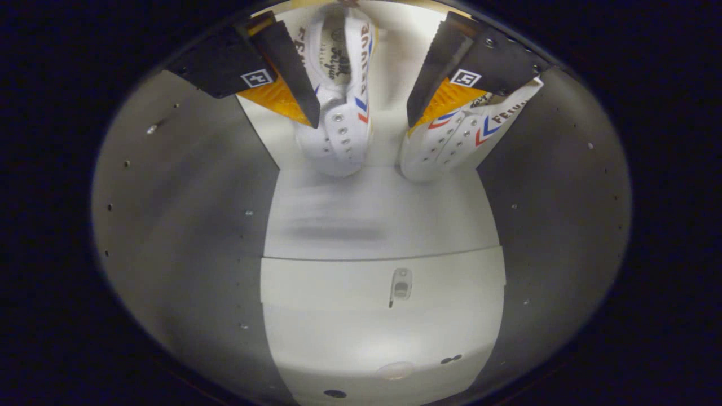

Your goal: Open the shoe cabinet door, grab the shoes and put them into the shoe cabinet, then close the shoe cabinet door.

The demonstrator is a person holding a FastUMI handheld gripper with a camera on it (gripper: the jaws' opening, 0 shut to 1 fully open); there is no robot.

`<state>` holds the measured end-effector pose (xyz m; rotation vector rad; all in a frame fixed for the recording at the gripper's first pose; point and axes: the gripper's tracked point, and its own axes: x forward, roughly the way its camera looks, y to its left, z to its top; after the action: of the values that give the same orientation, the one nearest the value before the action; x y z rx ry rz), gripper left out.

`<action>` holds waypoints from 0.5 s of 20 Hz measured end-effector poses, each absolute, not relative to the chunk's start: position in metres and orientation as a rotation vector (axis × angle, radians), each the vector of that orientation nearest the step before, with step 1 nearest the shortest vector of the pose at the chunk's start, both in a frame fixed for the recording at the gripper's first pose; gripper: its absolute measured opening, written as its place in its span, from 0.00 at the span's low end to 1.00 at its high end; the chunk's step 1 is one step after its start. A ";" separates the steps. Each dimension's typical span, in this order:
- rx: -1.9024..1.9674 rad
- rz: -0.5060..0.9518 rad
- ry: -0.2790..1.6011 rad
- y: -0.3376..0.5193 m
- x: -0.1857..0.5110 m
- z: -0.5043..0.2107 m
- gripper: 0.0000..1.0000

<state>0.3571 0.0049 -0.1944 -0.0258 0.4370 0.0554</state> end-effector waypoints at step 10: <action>-0.042 0.052 0.320 0.013 0.256 -0.133 0.97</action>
<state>0.2559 0.0127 -0.1326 -0.0421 0.3198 0.0525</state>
